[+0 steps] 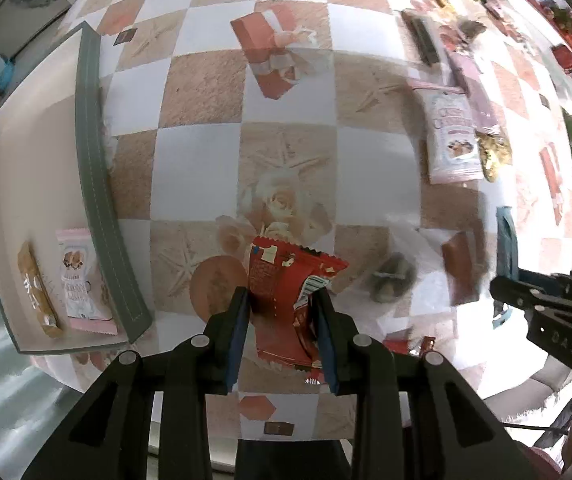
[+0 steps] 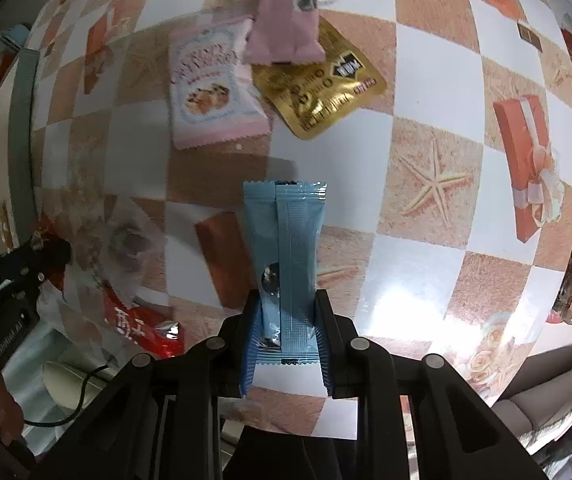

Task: Organize snacks
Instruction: 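Carry the red packet and light-blue bar over the white tray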

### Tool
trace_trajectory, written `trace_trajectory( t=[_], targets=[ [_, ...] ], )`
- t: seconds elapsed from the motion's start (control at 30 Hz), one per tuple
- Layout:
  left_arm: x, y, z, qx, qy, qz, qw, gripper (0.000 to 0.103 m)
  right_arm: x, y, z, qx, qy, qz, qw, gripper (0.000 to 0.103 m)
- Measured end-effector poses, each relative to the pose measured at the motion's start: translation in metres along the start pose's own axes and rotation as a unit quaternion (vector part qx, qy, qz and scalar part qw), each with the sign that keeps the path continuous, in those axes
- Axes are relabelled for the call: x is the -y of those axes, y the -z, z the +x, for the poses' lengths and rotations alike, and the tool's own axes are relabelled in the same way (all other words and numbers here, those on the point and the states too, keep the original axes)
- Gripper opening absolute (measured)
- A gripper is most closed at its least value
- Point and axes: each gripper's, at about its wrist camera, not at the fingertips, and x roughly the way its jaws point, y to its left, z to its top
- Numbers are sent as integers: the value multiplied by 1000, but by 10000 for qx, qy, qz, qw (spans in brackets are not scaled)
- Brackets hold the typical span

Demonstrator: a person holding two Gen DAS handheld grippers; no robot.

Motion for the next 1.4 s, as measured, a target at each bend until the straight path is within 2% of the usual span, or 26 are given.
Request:
trace_trajectory(
  t=[0.03, 0.23, 0.3, 0.47, 0.83, 0.97, 1.4],
  targets=[
    [-14, -2, -5, 25, 15, 34, 10000, 35, -3, 0, -2, 18, -1, -5, 10000, 27],
    [-19, 5, -21, 229, 110, 115, 9996, 35, -21, -3, -20, 127, 23, -94, 9999, 27],
    [-23, 7, -26, 286, 131, 88, 9995, 35, -17, -5, -23, 161, 13, -137, 9998, 27],
    [-42, 32, -48, 415, 164, -48, 9990, 35, -28, -7, -34, 250, -4, -276, 9993, 27],
    [-103, 49, -69, 617, 164, -639, 9959, 35, -74, -9, -53, 375, -83, -704, 9968, 27],
    [-127, 54, -77, 667, 161, -881, 9937, 35, -97, -22, -67, 362, -79, -943, 9949, 27],
    [-190, 67, -72, 724, 91, -1523, 9856, 35, -169, -30, -74, 372, -112, -1581, 9867, 27]
  ],
)
